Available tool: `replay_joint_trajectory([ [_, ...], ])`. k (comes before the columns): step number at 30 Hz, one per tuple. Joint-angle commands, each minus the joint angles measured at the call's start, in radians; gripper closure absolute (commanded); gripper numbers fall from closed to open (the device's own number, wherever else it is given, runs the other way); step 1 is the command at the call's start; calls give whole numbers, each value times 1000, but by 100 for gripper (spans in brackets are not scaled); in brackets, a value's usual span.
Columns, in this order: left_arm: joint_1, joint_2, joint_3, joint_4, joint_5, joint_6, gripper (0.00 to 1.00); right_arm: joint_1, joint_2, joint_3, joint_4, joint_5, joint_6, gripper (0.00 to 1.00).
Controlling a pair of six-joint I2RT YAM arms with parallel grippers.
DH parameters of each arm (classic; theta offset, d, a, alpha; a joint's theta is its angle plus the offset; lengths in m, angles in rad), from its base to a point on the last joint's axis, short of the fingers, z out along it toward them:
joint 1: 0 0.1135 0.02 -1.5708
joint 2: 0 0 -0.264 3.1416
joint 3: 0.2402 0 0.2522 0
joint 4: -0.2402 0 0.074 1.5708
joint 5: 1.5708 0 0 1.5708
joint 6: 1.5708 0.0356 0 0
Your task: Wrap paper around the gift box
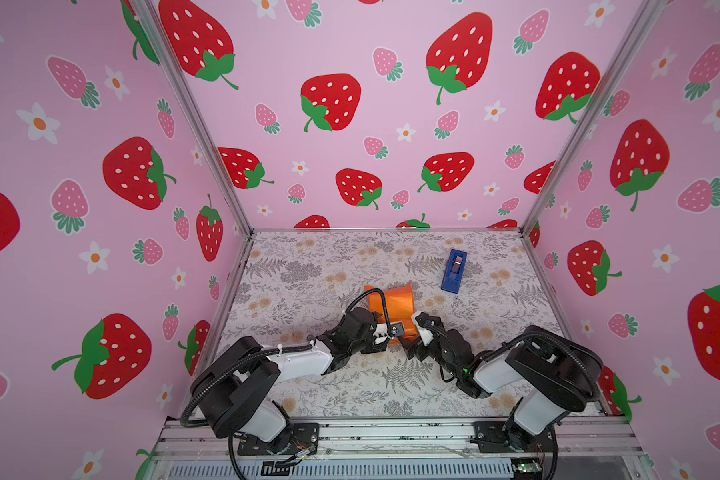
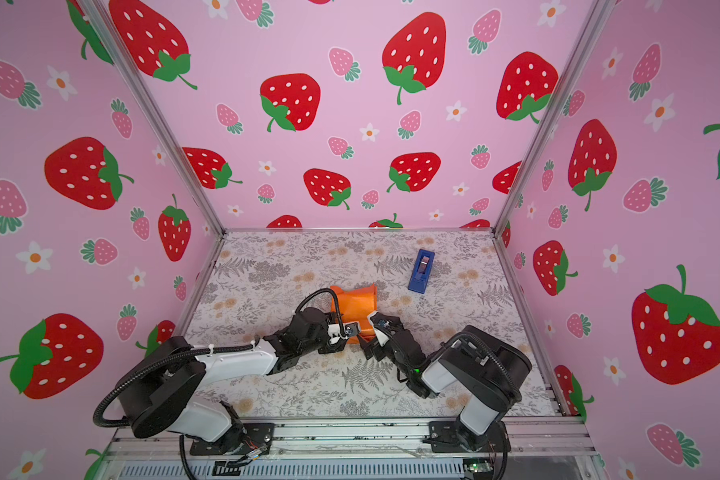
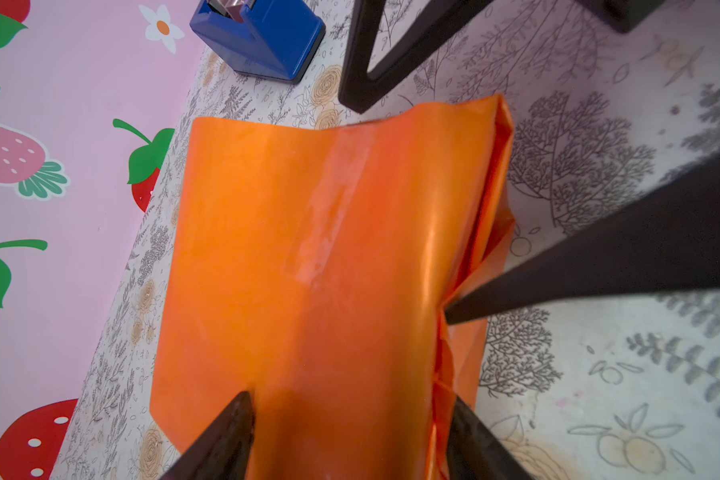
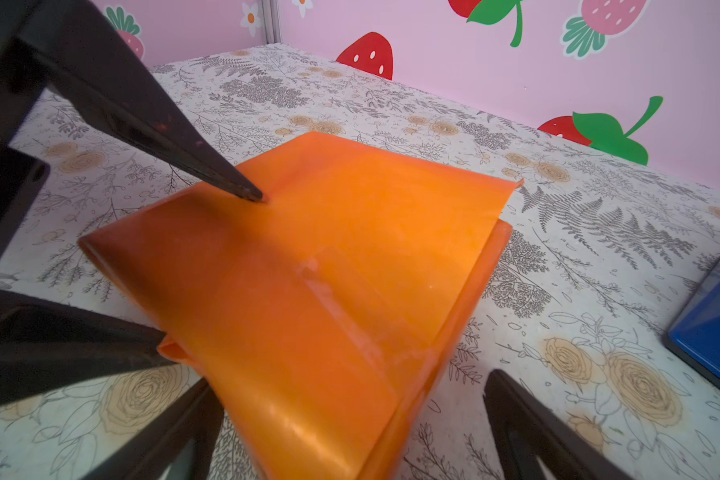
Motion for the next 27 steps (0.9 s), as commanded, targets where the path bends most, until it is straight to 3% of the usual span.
replay_joint_trajectory([
  [1,1,0,14,-97,41,-3,29,-4,17,28,-1,23,16,0],
  [18,6,-1,16,-102,32,-11,30,-5,-70,-14,9,-5,37,0],
  [23,8,-1,19,-104,33,-12,30,-5,-214,-30,-165,17,85,0],
  [27,9,0,19,-102,35,-14,30,-6,-361,-40,-333,20,192,4],
])
